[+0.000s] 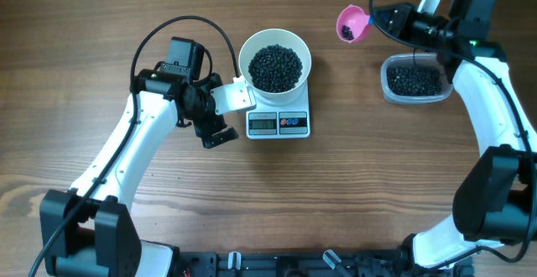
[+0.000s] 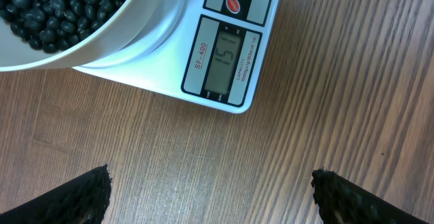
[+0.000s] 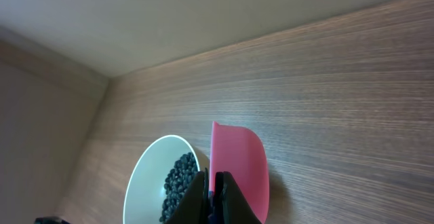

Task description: Scoop item into bowl and weigh 150g on scale

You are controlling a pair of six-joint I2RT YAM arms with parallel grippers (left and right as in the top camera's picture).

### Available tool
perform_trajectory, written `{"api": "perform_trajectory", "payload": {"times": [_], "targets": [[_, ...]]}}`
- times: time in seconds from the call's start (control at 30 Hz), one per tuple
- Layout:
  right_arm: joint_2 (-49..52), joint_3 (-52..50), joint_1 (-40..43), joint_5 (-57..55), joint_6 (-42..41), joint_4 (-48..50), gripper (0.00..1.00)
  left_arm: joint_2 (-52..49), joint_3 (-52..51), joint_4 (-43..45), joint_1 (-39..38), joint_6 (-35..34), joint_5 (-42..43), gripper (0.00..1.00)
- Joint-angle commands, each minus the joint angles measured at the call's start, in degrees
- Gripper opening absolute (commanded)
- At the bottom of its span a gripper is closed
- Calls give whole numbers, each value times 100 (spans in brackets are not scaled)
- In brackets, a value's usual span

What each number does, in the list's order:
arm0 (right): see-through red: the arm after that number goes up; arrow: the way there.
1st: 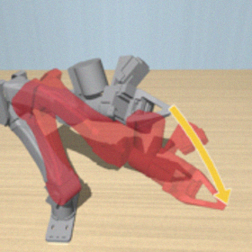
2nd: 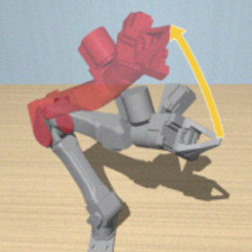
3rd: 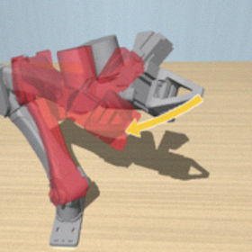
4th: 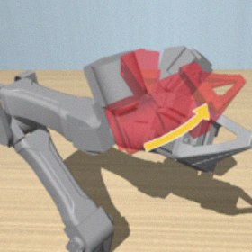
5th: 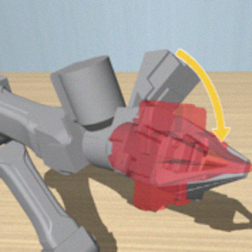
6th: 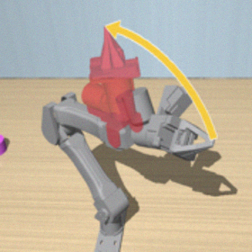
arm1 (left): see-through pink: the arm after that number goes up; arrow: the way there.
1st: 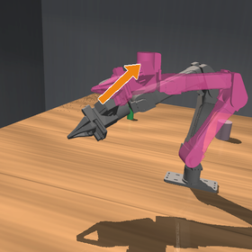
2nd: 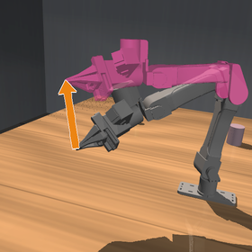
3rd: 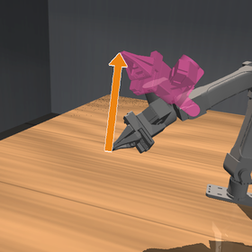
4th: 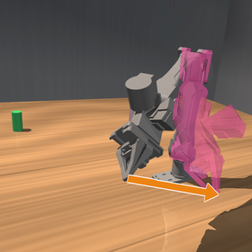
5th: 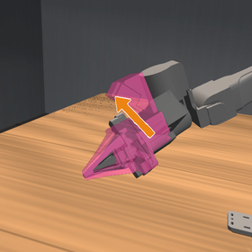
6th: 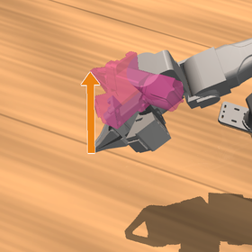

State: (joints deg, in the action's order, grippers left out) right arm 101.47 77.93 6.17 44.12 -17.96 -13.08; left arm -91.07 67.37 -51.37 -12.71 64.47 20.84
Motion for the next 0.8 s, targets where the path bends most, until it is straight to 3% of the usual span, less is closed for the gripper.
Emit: {"api": "perform_trajectory", "payload": {"times": [0.0,0.13,0.47,0.77], "targets": [[-76,125,-234,142,-7,98,4,20,50,-4,-31,111,72,100],[-74,125,-501,142,17,289,4,20,50,-4,-31,111,72,100],[-63,125,-1239,140,1329,310,4,20,50,-4,-31,111,72,100],[-55,125,-1414,140,1344,313,4,20,50,-4,-31,111,72,100]]}}
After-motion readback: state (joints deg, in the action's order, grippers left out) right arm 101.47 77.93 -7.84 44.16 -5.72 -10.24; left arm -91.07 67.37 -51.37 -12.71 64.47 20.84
